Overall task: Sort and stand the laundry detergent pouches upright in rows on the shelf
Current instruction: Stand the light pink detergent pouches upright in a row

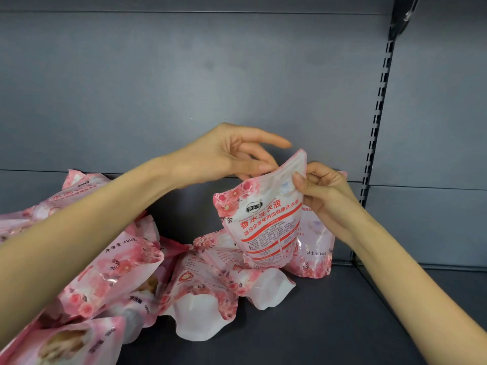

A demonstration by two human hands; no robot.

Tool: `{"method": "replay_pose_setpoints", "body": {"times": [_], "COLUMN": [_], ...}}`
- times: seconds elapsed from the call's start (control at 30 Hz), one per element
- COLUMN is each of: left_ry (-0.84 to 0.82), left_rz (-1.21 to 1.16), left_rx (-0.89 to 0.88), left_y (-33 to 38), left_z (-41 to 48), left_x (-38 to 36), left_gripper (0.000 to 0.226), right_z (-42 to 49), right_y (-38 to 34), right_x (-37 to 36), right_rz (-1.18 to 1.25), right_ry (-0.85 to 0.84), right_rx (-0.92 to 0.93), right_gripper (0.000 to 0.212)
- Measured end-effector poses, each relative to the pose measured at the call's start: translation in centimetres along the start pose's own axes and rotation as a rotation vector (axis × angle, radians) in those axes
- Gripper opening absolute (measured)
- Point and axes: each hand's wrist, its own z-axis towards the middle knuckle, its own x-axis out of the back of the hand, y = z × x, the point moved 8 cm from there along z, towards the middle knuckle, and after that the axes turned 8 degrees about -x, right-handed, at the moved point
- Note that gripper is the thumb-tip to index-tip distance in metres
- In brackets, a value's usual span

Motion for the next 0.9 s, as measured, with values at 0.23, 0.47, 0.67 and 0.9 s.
{"method": "replay_pose_setpoints", "body": {"times": [0.23, 0.47, 0.67, 0.9], "left_ry": [-0.115, -0.074, -0.028, 0.052], "left_rz": [0.324, 0.536, 0.575, 0.615], "left_rx": [-0.152, -0.306, -0.282, -0.188], "left_y": [1.5, 1.6, -0.6, -2.4], "left_z": [1.8, 3.0, 4.3, 5.5], "left_x": [-1.1, -0.7, -0.2, 0.8], "left_gripper": [0.034, 0.010, 0.005, 0.005], "right_z": [0.8, 1.4, 1.1, -0.7], "right_y": [0.3, 0.6, 0.6, -0.9], "right_x": [-0.7, -1.4, 0.4, 0.3], "right_rz": [0.090, 0.028, -0.215, -0.455], "right_ry": [-0.068, -0.056, 0.130, 0.204], "right_rx": [-0.029, -0.066, -0.070, -0.054], "right_gripper": [0.027, 0.009, 0.017, 0.038]}}
